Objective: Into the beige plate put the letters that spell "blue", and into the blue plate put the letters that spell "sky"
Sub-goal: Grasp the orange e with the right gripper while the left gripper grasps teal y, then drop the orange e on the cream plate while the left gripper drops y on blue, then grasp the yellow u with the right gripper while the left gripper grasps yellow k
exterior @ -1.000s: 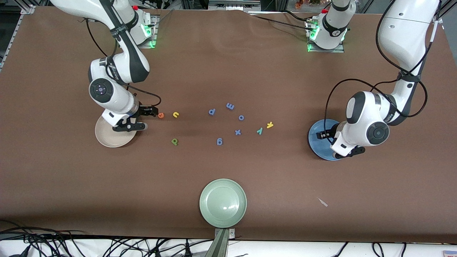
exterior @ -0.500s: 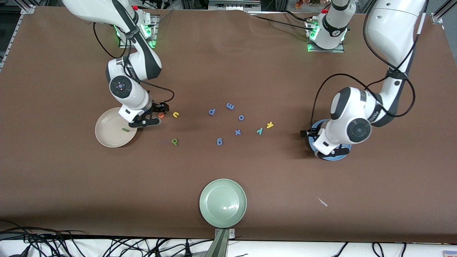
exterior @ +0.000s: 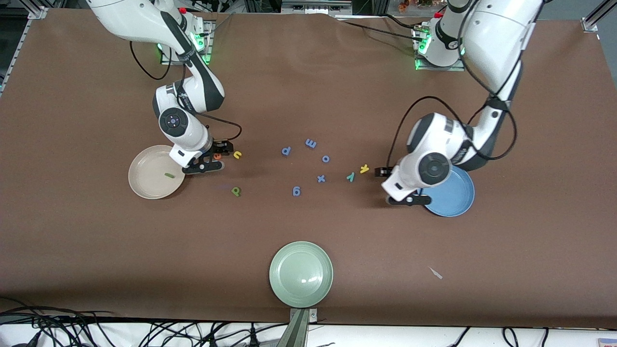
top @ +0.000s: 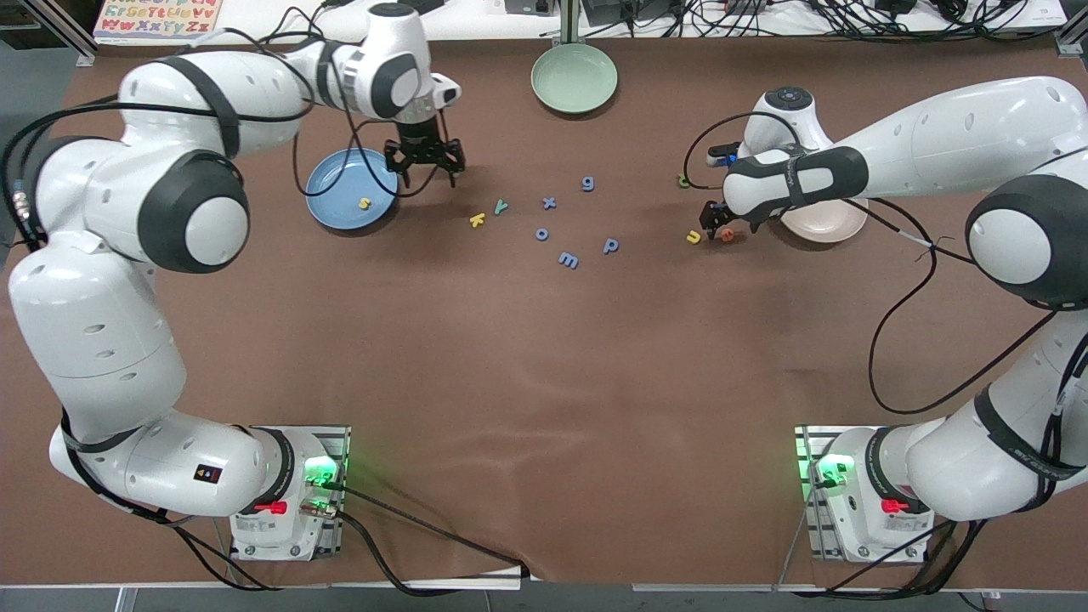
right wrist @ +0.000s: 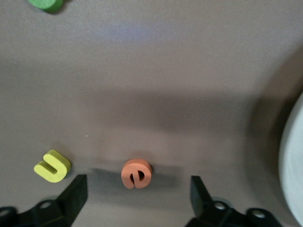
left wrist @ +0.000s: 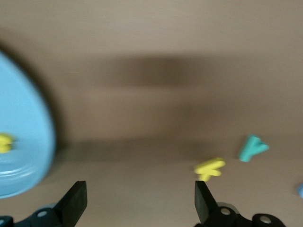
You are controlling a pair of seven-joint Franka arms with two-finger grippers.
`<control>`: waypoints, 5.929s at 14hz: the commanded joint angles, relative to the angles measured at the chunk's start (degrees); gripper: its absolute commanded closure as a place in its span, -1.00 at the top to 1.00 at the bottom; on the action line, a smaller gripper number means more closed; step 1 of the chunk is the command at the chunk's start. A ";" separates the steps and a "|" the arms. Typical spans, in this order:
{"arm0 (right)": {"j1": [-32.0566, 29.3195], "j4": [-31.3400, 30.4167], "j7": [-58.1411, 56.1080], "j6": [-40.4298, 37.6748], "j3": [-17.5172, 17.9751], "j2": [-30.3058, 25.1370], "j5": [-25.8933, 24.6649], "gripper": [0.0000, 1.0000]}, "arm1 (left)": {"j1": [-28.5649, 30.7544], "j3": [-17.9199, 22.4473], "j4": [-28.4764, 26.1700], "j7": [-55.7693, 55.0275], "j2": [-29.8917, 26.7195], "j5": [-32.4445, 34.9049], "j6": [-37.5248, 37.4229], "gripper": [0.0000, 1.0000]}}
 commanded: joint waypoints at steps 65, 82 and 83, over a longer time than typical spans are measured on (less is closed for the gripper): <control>0.36 -0.09 34.35 6.48 6.54 0.92 0.46 0.20 | 1.59 -6.24 2.37 -41.58 -1.01 7.68 -0.20 1.00; 0.53 9.93 28.93 -9.58 2.95 0.57 -1.56 -0.59 | -0.17 -6.15 -12.57 -71.34 -0.92 10.91 24.00 0.47; 0.45 10.80 26.38 -11.78 2.07 0.57 -1.56 -0.60 | -0.52 -6.06 -12.75 -71.34 -0.65 10.91 24.00 0.37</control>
